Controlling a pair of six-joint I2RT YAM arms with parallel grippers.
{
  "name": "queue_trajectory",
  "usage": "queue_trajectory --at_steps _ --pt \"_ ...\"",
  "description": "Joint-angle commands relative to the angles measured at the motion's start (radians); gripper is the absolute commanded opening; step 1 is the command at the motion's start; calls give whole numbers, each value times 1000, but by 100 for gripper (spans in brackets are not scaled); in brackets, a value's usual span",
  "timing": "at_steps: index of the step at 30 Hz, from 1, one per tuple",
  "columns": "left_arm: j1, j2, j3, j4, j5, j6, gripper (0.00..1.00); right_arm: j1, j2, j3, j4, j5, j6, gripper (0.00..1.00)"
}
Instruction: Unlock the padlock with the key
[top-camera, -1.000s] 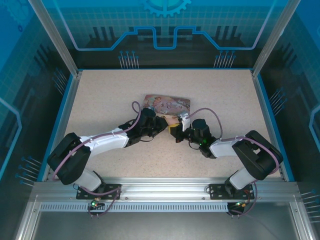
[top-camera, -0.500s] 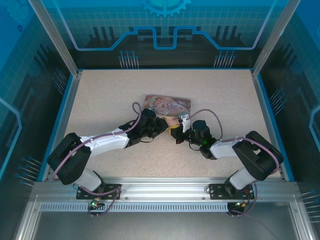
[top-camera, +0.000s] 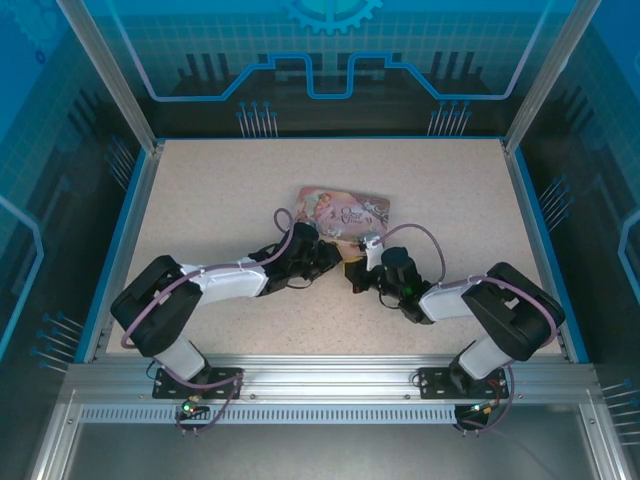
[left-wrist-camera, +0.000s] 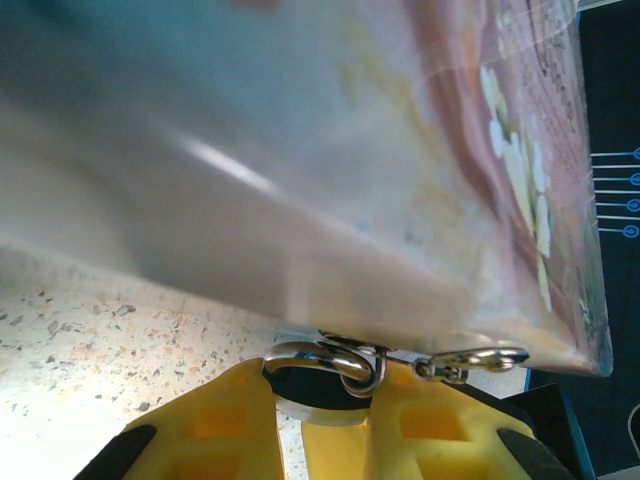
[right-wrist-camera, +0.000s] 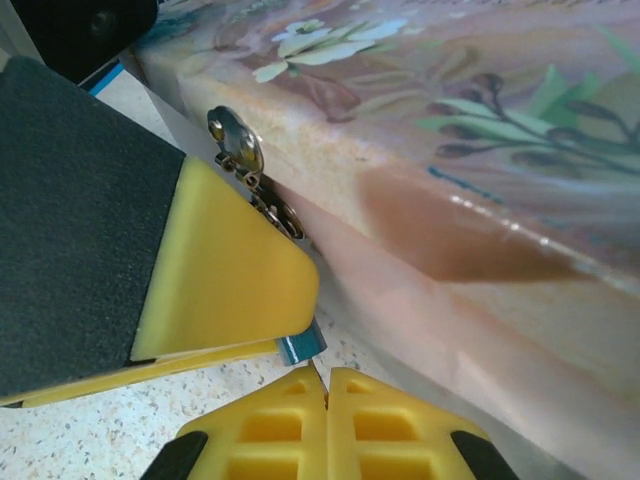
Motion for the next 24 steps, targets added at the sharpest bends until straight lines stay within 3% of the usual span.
queue_trajectory --at_steps 1,7,19,24 --pt "-30 32 4 129 83 -27 4 41 11 7 110 -27 26 0" --pt "-33 64 -6 156 90 -43 7 28 63 5 173 -32 17 0" --pt "-33 25 -34 115 39 -12 53 29 115 8 187 -40 53 0" --pt "-24 -57 -73 121 3 9 62 31 98 17 143 -38 82 0"
